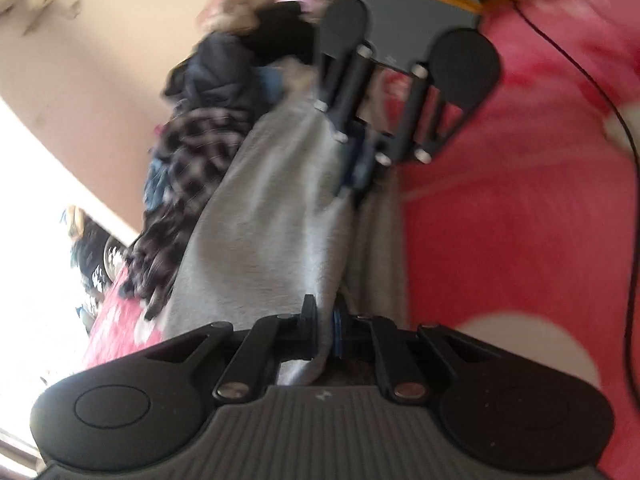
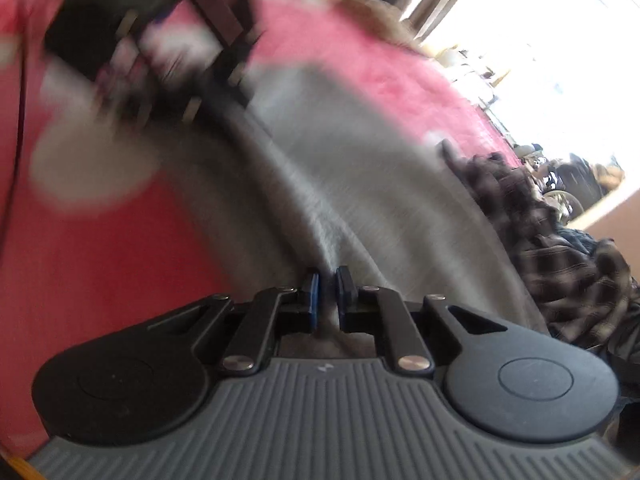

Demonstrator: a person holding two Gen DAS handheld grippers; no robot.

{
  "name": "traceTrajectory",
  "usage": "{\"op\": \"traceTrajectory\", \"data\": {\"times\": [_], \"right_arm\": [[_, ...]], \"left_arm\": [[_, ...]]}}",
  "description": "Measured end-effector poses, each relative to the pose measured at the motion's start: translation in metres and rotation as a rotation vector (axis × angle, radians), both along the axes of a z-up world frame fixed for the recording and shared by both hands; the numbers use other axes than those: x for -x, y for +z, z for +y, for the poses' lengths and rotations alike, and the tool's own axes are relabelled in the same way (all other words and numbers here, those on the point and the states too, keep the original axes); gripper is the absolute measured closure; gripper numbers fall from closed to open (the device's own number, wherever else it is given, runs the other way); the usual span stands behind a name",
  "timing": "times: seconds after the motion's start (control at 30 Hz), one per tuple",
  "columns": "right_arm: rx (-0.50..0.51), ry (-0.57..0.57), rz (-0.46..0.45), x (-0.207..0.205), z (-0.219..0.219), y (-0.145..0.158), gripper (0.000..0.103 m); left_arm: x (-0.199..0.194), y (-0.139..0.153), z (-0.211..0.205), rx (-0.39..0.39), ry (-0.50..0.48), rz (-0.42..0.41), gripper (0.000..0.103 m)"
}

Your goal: Fold clothes

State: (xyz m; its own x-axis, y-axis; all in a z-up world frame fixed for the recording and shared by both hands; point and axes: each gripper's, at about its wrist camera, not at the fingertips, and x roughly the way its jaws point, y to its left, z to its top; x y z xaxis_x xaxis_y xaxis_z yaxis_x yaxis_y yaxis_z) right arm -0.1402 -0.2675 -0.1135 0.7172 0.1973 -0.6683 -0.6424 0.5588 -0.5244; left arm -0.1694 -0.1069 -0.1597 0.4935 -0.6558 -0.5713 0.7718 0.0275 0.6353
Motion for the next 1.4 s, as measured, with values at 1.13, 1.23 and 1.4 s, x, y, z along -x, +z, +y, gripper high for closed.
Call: {"op": "traceTrajectory", "data": {"times": [1.13, 1.23, 1.4], "right_arm": [[-0.836, -0.403, 0.264, -0.021, -0.036, -0.003, 0.093], [-0.82, -0.411, 0.25, -0.019, -0.032, -0.002, 0.093], [-0.808, -0.424, 0.206, -0.012, -0.027, -0.003, 0.093]], "left_arm": [[-0.087, 0.079, 0.075, 0.36, 0.387, 0.782, 0.073], [-0.084, 0.066, 0.049, 0.328, 0.365, 0.777, 0.073], [-0.052, 0.014, 0.019, 0.19, 0.33, 0.593, 0.069]]}}
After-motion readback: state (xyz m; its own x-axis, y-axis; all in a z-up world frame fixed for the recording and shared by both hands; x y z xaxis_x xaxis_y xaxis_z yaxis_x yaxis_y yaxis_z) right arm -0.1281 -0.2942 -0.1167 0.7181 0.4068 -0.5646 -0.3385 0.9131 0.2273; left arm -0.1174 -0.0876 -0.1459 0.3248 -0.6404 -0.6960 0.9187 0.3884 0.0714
